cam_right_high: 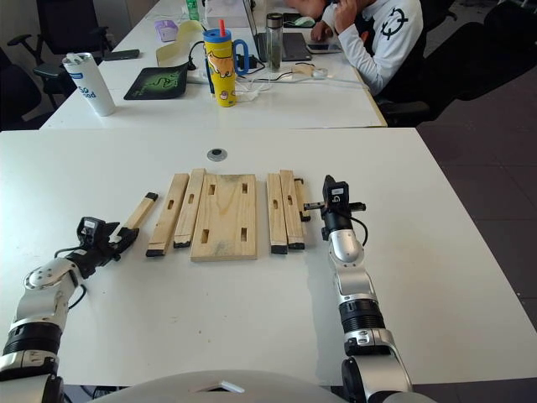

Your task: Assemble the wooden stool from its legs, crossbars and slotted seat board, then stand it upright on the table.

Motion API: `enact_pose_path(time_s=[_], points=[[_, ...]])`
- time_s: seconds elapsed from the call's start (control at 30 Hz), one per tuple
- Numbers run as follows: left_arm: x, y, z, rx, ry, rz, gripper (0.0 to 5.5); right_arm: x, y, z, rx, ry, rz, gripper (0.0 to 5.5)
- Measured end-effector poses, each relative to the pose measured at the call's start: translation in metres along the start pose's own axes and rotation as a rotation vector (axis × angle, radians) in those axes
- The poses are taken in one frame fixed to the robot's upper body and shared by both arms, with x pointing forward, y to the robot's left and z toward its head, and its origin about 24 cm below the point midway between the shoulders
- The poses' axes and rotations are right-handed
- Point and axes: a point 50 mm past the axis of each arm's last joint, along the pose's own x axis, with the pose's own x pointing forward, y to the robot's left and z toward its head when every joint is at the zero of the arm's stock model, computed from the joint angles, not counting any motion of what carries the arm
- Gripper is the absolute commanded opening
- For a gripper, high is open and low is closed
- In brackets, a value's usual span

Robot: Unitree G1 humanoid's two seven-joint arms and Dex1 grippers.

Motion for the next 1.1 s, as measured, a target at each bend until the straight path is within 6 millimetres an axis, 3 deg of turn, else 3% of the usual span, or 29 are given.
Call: enact_pose_path(time_s=[0.23, 0.67, 0.8, 0.9, 1.1], points=[[0.001, -0.001, 0.000, -0.010, -0.004, -0.020, 1.36, 0.000, 0.000, -0.002, 0.000, 0.008, 0.000, 0.00], [0.005, -0.013, 0.007, -0.138, -0.052, -0.017, 1.36, 0.007, -0.001, 0.006, -0.004, -0.021, 0.015, 0.00], [0.007, -0.019, 0.056, -0.043, -0.245, 0.019, 1.36, 0.020, 0.010, 0.029, 0.152, -0.034, 0.189, 0.60], [0.009, -0.041, 0.088, 0.033, -0.371, -0.052, 1.36, 0.024, 0.026, 0.046, 0.350, 0.017, 0.349, 1.12], [0.013, -0.092, 0.113, 0.082, -0.461, -0.238, 1.36, 0.012, 0.048, 0.060, 0.788, 0.238, 0.612, 2.03]])
